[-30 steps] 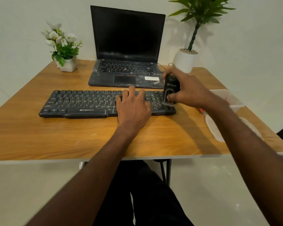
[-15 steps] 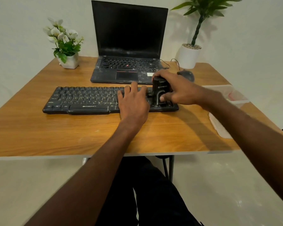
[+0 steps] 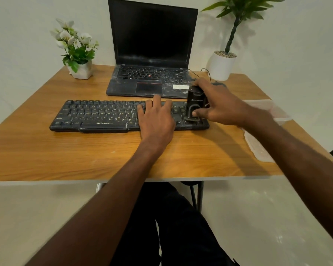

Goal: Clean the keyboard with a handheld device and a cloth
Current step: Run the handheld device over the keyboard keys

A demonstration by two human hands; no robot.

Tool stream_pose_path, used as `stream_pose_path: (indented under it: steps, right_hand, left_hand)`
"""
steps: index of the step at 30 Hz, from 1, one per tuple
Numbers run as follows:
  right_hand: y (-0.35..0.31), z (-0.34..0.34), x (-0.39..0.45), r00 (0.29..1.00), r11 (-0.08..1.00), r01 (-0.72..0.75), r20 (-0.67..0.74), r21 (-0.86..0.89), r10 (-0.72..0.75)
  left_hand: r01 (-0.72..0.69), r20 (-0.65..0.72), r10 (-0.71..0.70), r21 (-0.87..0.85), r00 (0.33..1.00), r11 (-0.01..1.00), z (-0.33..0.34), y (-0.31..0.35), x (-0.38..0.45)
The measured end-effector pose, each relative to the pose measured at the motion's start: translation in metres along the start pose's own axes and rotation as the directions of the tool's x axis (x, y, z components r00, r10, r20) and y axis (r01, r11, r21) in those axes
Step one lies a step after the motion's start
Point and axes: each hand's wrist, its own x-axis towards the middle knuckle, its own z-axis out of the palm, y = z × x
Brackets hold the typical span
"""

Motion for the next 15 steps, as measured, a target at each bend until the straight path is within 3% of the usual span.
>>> stream_pose_path:
  steps: [4, 7, 9, 12, 15]
  right_hand:
    - [0.004, 0.024, -0.021, 0.994, 0.994, 0.111, -0.013, 0.007, -0.111]
    - [0.017, 0.0, -0.026, 0.999, 0.999, 0.01, 0.036, -0.054, -0.008]
    - [0.018, -0.008, -0.026, 0.998, 0.997, -0.02, -0.068, -0.075, 0.015]
    - [0.004, 0.007, -0.025, 0.973, 0.998, 0.015, -0.229, 0.062, 0.0]
    - [0.005, 0.023, -0.019, 0.975, 0.995, -0.055, -0.211, 0.08, 0.071]
  left_hand:
    - [-0.002, -0.013, 0.002, 0.004, 1.0, 1.0, 0.0, 0.0, 0.0]
    - [-0.003, -0.017, 0.003, 0.009, 1.0, 1.0, 0.001, -0.001, 0.001]
    - [-0.004, -0.015, 0.004, 0.014, 1.0, 1.0, 0.001, -0.001, 0.001]
    - [-0.007, -0.025, 0.008, 0.023, 1.0, 1.0, 0.002, -0.001, 0.0]
    - [-0.008, -0.028, 0.009, 0.022, 1.0, 1.0, 0.001, -0.001, 0.0]
